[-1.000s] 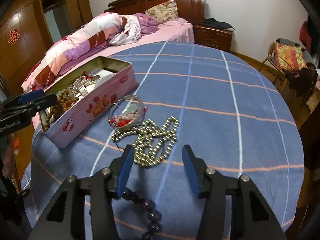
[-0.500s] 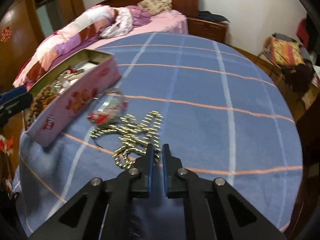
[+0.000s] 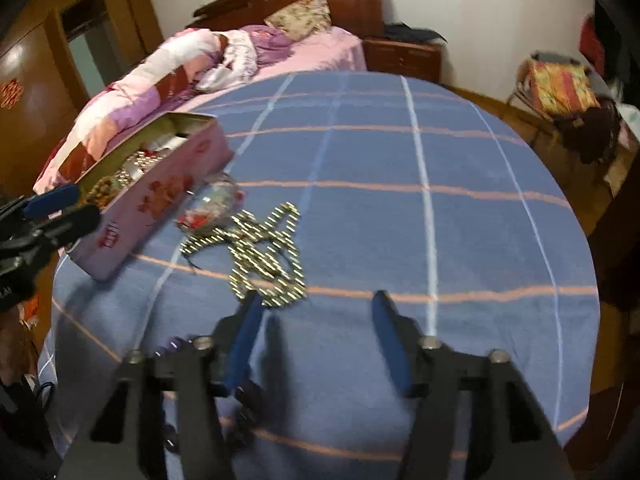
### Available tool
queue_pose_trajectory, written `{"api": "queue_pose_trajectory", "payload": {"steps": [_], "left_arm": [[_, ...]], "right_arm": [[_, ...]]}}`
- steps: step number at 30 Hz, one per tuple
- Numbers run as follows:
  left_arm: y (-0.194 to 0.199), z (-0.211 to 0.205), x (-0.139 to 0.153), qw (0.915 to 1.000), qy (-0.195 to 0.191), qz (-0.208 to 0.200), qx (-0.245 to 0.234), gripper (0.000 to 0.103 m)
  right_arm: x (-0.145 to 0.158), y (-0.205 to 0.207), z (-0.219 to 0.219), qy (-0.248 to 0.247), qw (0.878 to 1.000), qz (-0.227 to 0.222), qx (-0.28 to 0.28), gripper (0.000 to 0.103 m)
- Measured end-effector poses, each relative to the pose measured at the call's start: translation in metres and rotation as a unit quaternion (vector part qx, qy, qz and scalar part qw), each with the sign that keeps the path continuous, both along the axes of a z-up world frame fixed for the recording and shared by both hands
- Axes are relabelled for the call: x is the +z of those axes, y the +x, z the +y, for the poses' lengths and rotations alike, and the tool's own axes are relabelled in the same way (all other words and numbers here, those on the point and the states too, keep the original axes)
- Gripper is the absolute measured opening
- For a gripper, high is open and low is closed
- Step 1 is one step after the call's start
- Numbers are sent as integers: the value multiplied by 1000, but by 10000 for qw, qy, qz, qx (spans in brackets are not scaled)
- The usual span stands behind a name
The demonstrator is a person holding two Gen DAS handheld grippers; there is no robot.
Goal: Organize jewelry
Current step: 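Reach the right tool to the silver bead necklace and close on it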
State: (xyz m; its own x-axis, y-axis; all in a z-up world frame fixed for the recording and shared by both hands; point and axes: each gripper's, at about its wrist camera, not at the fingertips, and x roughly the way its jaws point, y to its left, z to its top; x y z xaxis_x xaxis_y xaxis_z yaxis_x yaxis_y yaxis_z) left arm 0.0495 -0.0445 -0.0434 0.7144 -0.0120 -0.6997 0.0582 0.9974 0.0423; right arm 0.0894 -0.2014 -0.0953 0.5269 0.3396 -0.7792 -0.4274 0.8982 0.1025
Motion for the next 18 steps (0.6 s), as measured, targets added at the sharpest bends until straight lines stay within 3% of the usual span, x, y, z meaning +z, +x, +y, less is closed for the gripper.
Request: {"api": "queue_pose_trajectory", "payload": {"steps": [8, 11, 13, 14, 18], "left_arm": [[6, -6, -2, 10000, 15, 20, -27, 70], [5, -6, -2, 10000, -5, 26, -44, 70], [4, -5, -2, 10000, -27, 19, -33, 70], [4, -6, -2, 10000, -47, 27, -40, 70], [0, -9, 1, 9999, -75, -5, -87, 70]], "right_arm": [[-5, 18, 39, -316, 9986, -4, 423, 60], [-12, 19, 44, -509, 9974, 6, 506, 54], [-12, 16, 43, -642, 9969, -71, 460, 38], [-11, 16, 39, -606, 9974, -34, 394, 16], [-10, 13, 12, -680, 9977, -30, 37, 13]]}}
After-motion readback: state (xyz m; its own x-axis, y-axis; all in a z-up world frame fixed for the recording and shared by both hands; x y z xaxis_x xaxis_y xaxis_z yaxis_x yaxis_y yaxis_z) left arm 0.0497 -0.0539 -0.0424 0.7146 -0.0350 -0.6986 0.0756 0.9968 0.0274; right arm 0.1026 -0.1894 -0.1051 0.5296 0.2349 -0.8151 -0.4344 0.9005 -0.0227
